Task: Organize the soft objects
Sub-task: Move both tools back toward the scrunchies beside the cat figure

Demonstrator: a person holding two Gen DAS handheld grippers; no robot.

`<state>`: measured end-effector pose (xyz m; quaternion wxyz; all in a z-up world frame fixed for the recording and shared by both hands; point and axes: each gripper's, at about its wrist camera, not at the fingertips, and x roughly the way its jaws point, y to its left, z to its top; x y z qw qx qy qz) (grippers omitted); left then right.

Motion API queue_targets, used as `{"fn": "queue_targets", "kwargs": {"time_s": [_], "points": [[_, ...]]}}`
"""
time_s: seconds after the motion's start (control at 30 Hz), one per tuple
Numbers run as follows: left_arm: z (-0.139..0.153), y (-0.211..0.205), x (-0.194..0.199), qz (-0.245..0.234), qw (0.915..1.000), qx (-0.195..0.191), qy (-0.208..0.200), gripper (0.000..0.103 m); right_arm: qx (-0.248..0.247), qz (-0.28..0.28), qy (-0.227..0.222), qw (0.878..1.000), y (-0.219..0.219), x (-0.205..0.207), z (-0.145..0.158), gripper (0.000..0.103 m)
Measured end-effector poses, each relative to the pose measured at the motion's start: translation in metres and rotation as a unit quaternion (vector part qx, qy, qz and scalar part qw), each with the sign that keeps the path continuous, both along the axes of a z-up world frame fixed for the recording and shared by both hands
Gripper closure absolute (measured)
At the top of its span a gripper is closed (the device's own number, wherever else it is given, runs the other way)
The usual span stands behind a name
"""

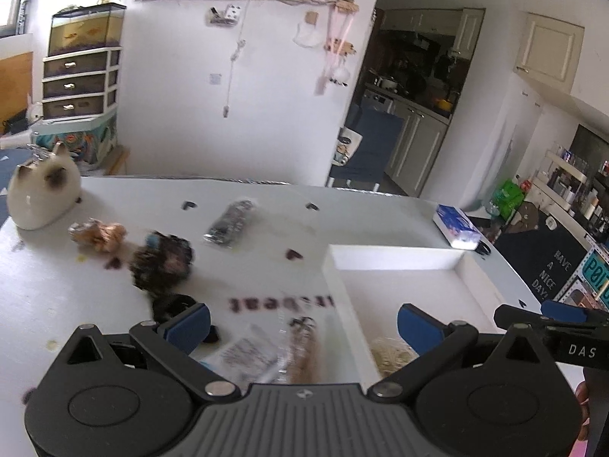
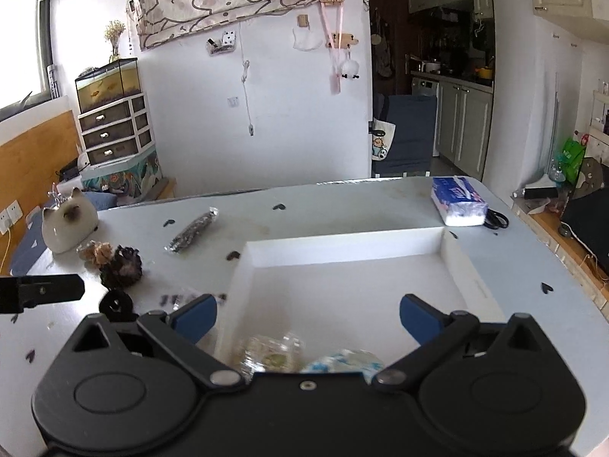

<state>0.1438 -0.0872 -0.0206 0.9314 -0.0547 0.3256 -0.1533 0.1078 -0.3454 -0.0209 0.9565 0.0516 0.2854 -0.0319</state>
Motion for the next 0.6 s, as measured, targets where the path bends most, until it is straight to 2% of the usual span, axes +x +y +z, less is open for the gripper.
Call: {"fn": "queue_targets", "kwargs": {"time_s": [0.33, 0.6], "points": [[0.008, 0.076, 0.017, 0.031, 0.9993, 0.006, -0.018, 0.0, 0.008, 0.012, -0.014, 1.0, 0.064, 0.032, 0.0, 0.0], [0.014, 0.134, 0.048, 0.058, 0.9974, 0.021, -0.038, 0.0, 0.011, 0.025, -0.023, 0.999, 0.116, 0.072, 0.0, 0.0]]}}
